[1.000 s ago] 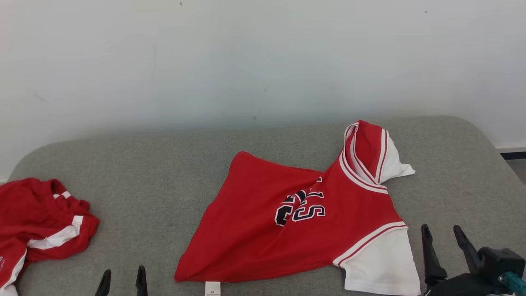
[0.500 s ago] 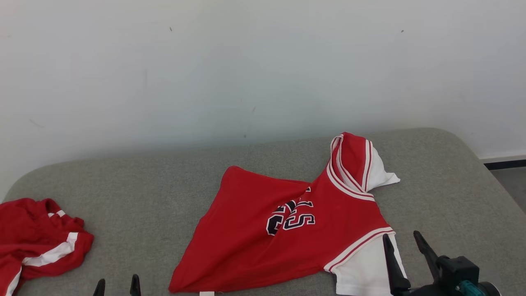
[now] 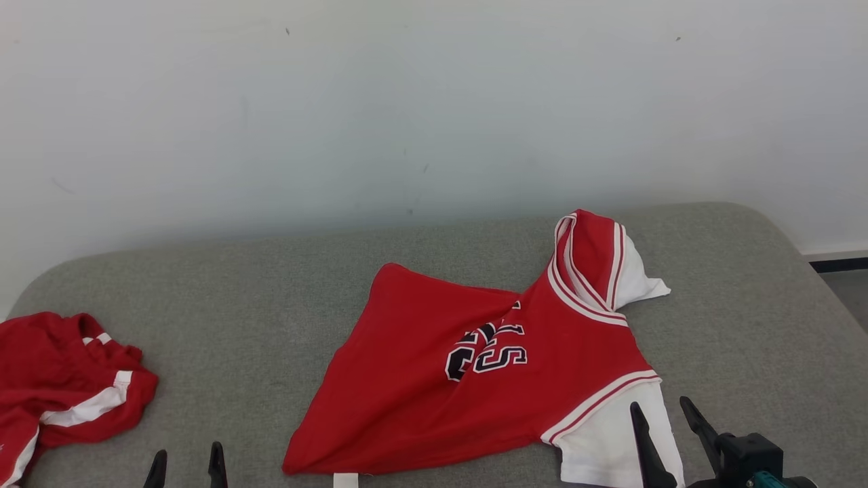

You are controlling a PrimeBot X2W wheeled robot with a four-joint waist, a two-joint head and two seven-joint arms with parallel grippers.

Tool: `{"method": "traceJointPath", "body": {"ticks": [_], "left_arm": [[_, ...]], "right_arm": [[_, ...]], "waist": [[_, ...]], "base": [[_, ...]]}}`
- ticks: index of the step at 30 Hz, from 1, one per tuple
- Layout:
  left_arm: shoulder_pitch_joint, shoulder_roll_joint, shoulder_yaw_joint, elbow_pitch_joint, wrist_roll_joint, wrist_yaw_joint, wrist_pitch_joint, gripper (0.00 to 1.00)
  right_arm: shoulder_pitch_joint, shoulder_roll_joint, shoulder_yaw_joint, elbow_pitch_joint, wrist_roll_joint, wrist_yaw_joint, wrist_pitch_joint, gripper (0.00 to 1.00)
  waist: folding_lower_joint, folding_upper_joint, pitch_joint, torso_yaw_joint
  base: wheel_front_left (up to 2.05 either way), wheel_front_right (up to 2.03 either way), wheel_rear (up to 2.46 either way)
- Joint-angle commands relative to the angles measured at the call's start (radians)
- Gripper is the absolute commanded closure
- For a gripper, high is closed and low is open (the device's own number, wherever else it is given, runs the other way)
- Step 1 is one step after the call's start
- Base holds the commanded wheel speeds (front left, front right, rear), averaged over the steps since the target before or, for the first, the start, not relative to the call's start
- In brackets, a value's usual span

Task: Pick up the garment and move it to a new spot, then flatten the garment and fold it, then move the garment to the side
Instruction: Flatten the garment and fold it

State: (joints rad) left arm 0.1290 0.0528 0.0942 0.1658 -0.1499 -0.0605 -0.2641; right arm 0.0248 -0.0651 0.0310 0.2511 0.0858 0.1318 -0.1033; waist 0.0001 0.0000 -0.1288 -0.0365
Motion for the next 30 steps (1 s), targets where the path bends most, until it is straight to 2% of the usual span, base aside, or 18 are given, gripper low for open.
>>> {"method": "traceJointPath", "body": {"ticks": [1,16,23,30], "left_arm": [[0.010,0.001,0.003,-0.001,0.008,0.001,0.000,0.00],[0.009,-0.001,-0.028,0.020,0.016,-0.009,0.000,0.00],[-0.033,-0.001,-0.085,0.108,0.015,-0.028,0.003,0.00],[-0.129,-0.002,-0.113,0.271,-0.010,-0.027,0.003,0.00]], "right_arm": [[-0.002,-0.004,-0.006,0.001,-0.003,-0.002,-0.004,0.00],[0.002,0.007,-0.040,0.006,0.011,-0.002,0.007,0.00],[-0.016,0.009,-0.094,0.049,-0.003,-0.002,0.100,0.00],[-0.057,0.001,-0.128,0.117,-0.017,-0.002,0.203,0.00]], "waist": [[-0.0001,0.0000,0.004,0.004],[-0.0001,0.0000,0.025,0.013],[-0.0001,0.0000,0.056,0.005],[-0.0001,0.0000,0.121,-0.020]], "base": [[0.00,0.00,0.00],[0.00,0.00,0.00],[0.00,0.00,0.00],[0.00,0.00,0.00]]}}
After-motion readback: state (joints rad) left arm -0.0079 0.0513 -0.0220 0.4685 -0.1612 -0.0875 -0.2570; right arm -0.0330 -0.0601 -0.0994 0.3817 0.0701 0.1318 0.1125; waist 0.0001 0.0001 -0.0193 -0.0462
